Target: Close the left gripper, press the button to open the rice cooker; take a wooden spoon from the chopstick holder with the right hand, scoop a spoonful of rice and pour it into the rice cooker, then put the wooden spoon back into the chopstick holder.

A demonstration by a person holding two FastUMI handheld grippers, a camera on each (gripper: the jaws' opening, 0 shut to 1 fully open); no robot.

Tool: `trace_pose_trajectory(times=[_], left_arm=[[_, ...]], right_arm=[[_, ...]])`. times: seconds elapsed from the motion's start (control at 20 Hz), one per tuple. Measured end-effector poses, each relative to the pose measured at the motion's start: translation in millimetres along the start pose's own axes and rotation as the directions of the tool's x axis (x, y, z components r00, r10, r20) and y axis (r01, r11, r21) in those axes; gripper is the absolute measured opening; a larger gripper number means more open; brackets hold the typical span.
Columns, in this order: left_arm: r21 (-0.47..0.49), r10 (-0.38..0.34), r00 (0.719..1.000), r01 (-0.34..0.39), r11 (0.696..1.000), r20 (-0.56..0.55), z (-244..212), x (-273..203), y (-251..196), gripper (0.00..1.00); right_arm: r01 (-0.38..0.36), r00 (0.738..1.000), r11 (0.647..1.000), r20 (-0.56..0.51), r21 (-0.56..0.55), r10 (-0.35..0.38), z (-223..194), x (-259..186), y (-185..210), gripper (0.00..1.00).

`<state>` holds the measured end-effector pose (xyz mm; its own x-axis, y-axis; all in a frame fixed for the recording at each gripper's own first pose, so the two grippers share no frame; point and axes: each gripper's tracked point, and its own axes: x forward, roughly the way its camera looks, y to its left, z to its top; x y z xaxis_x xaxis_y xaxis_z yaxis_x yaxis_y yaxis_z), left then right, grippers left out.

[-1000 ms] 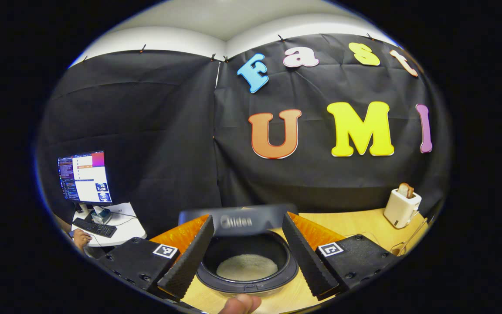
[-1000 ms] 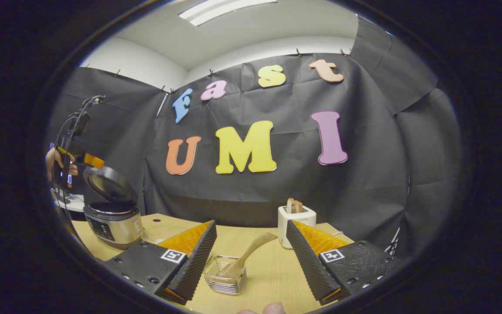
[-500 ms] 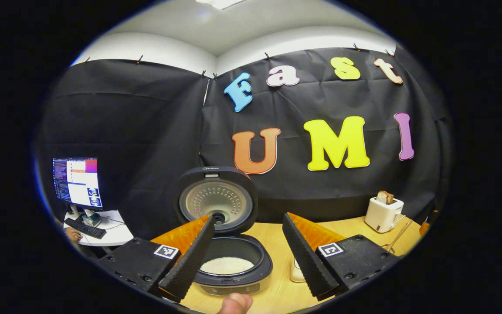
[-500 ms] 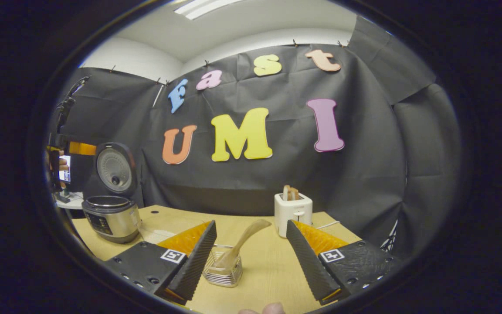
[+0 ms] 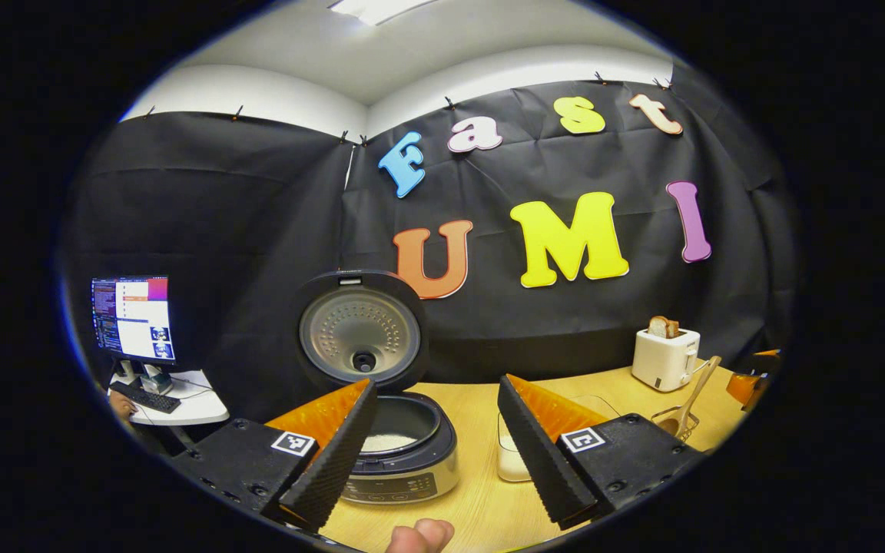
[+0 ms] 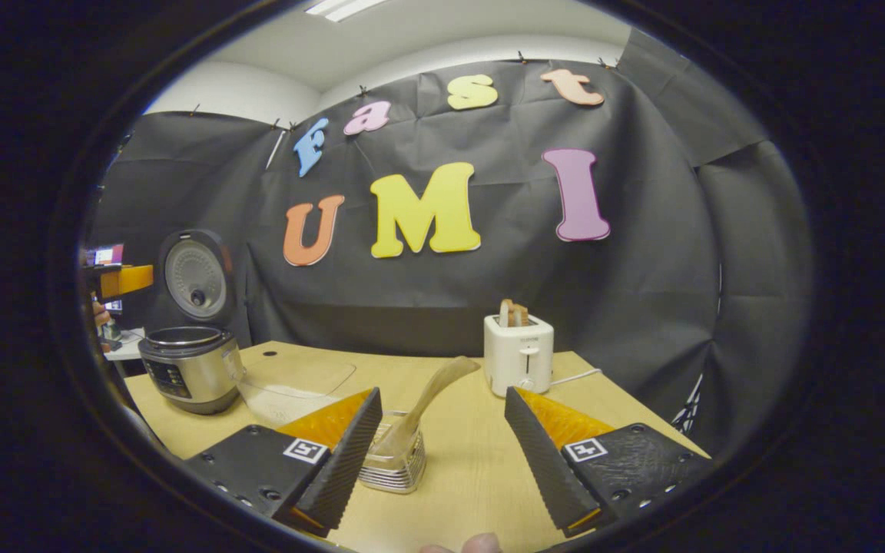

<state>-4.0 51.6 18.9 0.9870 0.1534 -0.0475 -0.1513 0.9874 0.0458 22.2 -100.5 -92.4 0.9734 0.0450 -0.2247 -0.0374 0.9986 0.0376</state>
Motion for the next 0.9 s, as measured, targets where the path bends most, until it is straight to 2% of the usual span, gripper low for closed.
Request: trace_pose_trajectory(times=[0.15, 0.35, 0.55, 0.6, 0.75, 0.85, 0.9], left_arm=[[-0.013, -0.003, 1.0, 0.003, 1.0, -0.002, -5, -5, -2, 1.0], [-0.013, 0.006, 1.0, -0.006, 1.0, -0.01, -17, -8, -2, 1.0], [-0.005, 0.0, 1.0, 0.0, 1.0, -0.016, -23, -11, -1, 1.0], [-0.004, -0.001, 1.0, 0.001, 1.0, -0.015, -25, -12, 0, 1.0], [-0.033, -0.008, 1.0, 0.008, 0.999, -0.02, -28, -12, 2, 1.0], [-0.042, -0.006, 1.0, 0.005, 0.999, -0.02, -30, -13, 7, 1.0], [-0.038, -0.002, 1.0, 0.001, 0.999, -0.023, -31, -12, 10, 1.0]], right_arm=[[-0.003, 1.0, 1.0, -0.025, 0.005, 0.003, -8, 8, 3, 0.94], [-0.003, 0.999, 1.0, -0.05, 0.022, 0.004, -12, 23, 5, 0.98], [-0.007, 0.997, 0.999, -0.08, 0.038, 0.01, -18, 45, 10, 0.96], [-0.008, 0.996, 0.999, -0.088, 0.046, 0.012, -19, 52, 11, 0.99], [-0.008, 0.993, 0.997, -0.119, 0.074, 0.017, -23, 75, 14, 0.92], [-0.007, 0.989, 0.995, -0.143, 0.097, 0.021, -26, 88, 13, 0.92], [-0.007, 0.988, 0.994, -0.151, 0.113, 0.024, -27, 94, 13, 0.96]])
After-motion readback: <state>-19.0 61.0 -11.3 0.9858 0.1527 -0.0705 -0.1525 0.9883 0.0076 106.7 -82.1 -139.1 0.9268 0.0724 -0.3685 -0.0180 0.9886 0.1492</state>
